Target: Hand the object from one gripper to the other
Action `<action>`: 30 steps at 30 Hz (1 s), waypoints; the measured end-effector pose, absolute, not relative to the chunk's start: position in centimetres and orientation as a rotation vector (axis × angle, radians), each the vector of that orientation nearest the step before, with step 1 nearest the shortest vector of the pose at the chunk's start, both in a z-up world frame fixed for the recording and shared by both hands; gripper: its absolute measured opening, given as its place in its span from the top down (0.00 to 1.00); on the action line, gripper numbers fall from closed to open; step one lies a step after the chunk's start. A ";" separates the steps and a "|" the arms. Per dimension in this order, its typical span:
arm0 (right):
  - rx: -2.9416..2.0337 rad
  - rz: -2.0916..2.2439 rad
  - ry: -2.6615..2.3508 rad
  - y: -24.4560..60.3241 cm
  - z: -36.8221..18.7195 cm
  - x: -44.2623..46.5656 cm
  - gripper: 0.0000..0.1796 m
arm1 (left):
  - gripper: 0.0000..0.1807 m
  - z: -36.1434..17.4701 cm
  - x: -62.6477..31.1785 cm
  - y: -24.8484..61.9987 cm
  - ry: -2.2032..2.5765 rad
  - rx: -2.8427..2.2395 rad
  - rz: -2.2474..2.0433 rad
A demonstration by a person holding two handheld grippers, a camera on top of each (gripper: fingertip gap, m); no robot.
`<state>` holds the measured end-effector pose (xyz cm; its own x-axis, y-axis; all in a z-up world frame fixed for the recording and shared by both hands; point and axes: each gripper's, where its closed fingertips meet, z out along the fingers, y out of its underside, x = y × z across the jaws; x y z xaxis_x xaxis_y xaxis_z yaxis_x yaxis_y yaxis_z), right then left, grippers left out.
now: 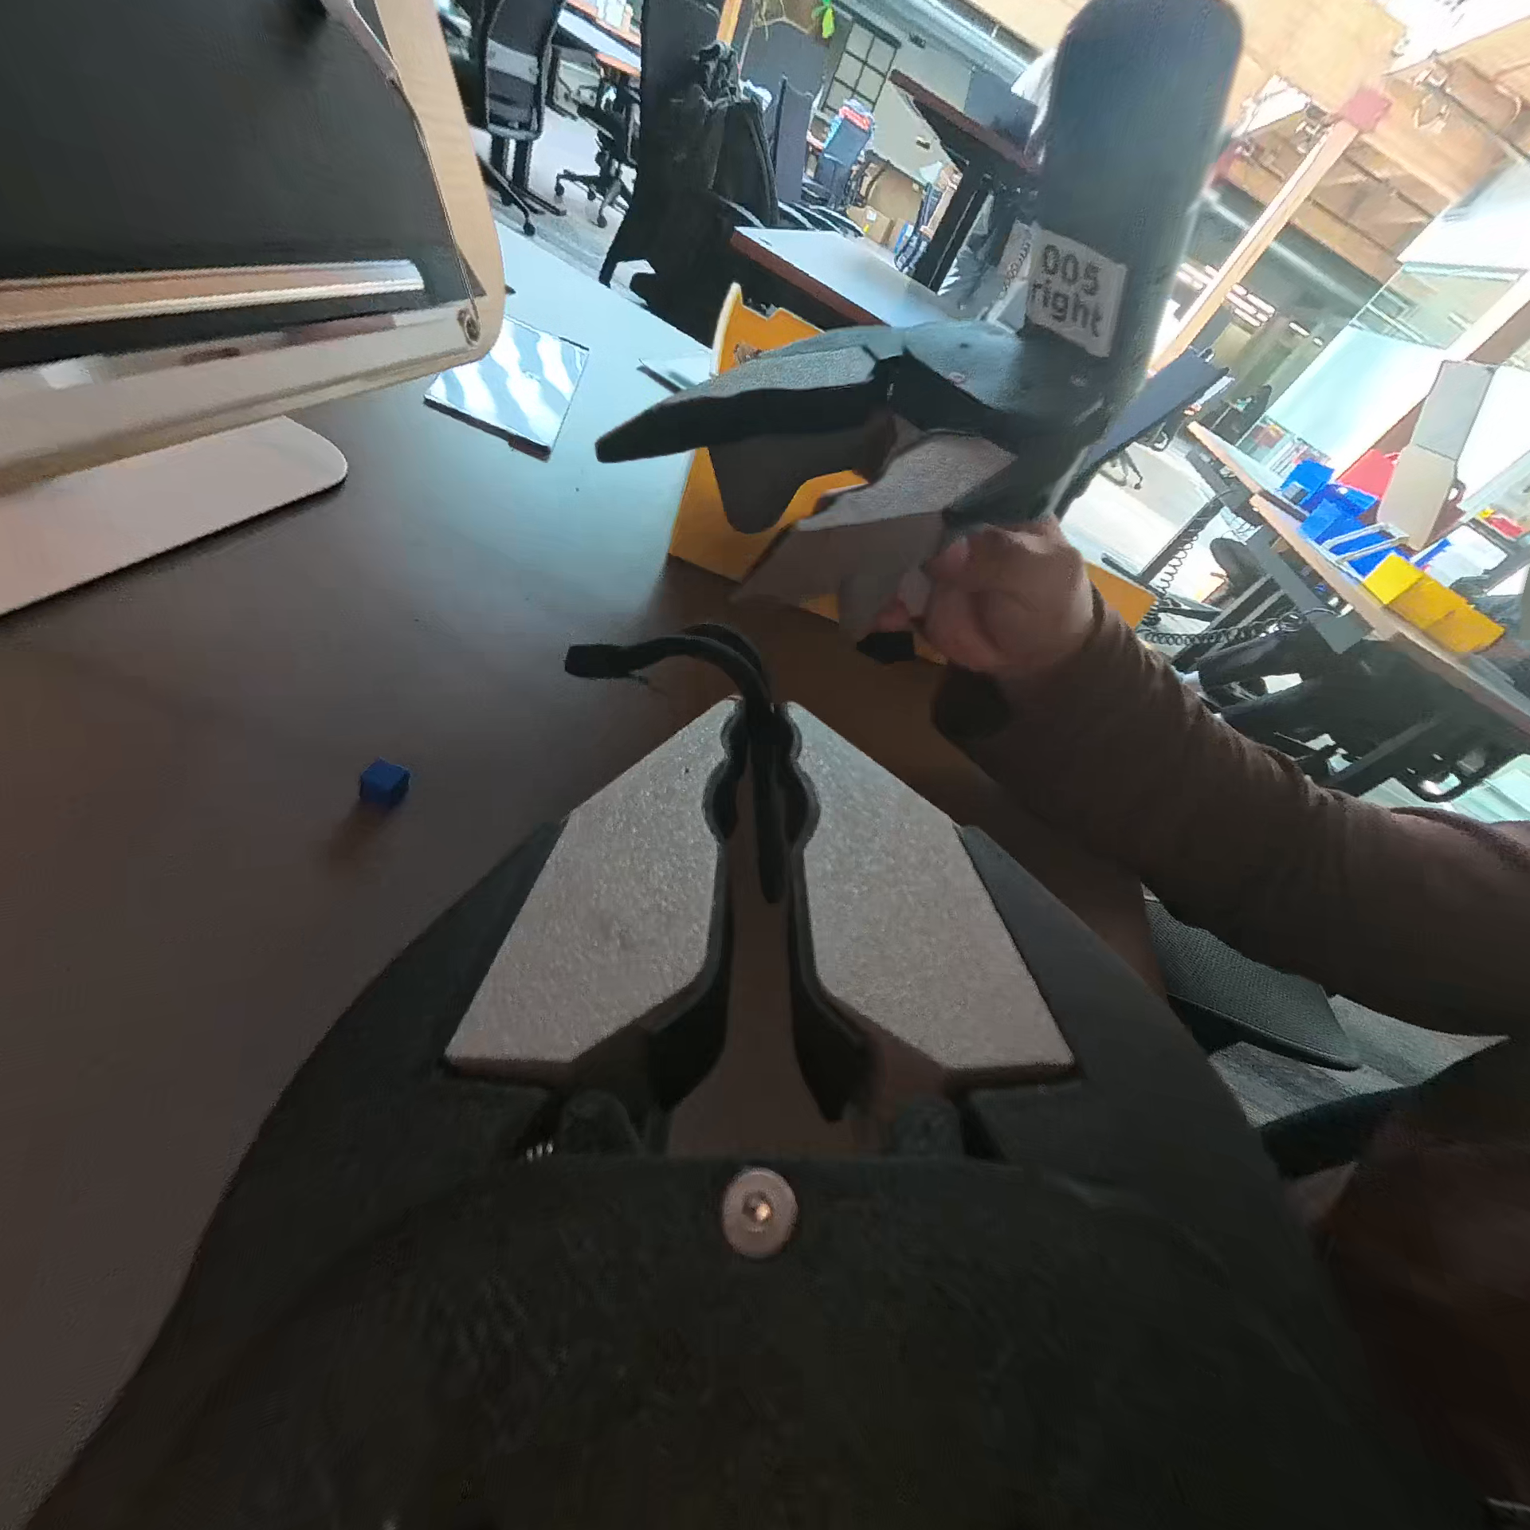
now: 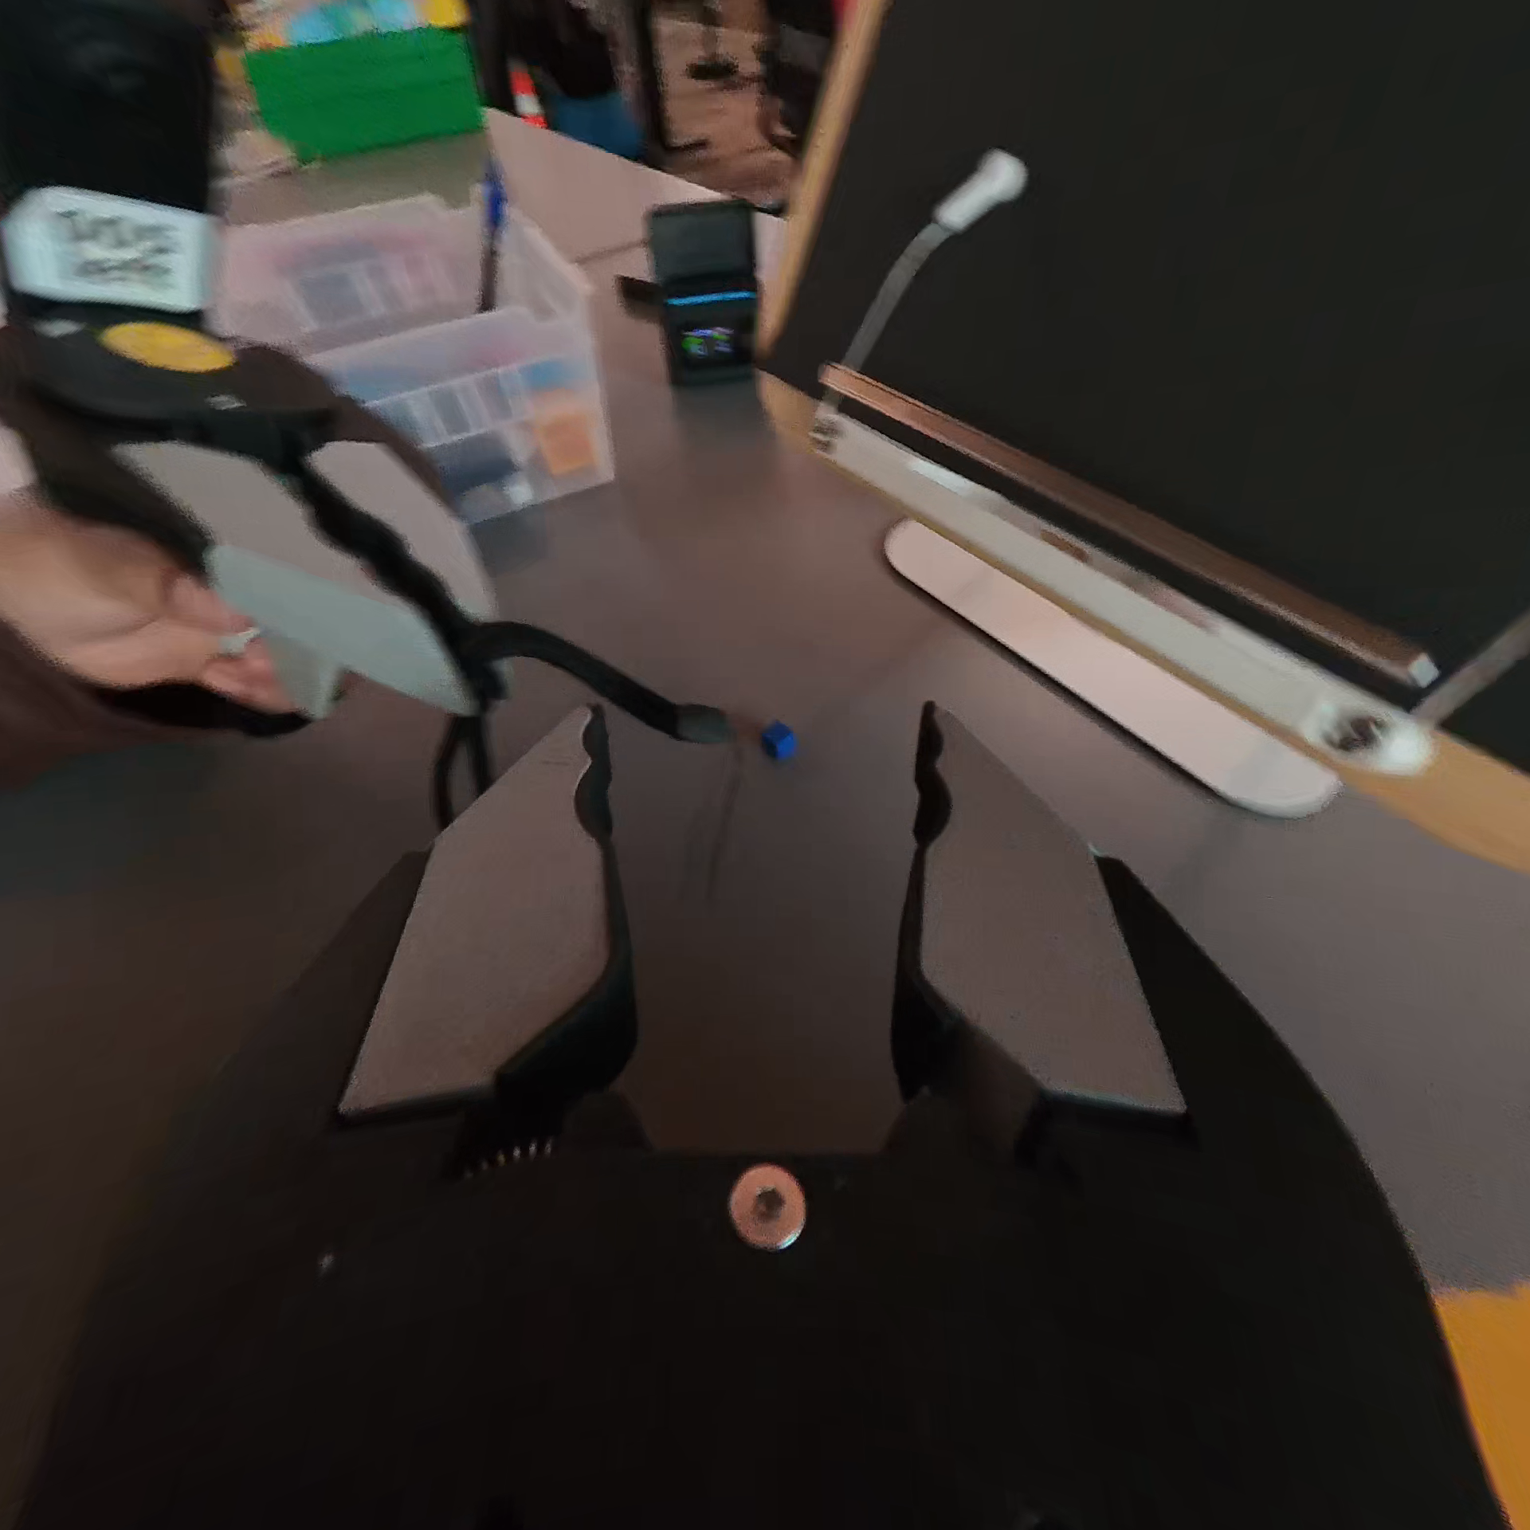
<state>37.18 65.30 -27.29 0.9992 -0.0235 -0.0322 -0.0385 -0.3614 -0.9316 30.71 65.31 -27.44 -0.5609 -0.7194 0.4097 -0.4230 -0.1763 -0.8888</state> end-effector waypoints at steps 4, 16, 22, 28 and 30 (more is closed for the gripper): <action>-1.934 -0.064 -0.288 66.0 -27.5 32.7 0.73 | 0.99 -27.5 30.2 64.5 1.896 -1.301 -1.845; -1.922 -0.103 -0.334 66.2 -27.6 32.5 1.00 | 0.99 -26.7 29.1 63.4 1.961 -1.220 -1.953; -1.941 0.116 -0.150 65.9 -27.7 33.8 1.00 | 0.88 -26.4 30.2 65.4 1.844 -1.272 -1.891; -1.940 0.834 0.142 64.8 -28.7 32.1 1.00 | 0.78 -28.0 31.1 67.9 1.891 -1.099 -1.321; -1.926 1.061 0.212 64.2 -29.1 31.3 1.00 | 0.77 -29.0 31.5 68.5 1.903 -0.995 -1.083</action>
<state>31.27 64.22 -29.08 0.6168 0.2523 -0.7456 -0.5195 -0.5811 -0.6264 31.53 68.54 -28.97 -0.4428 -0.8724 -0.2071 -0.2672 0.3489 -0.8982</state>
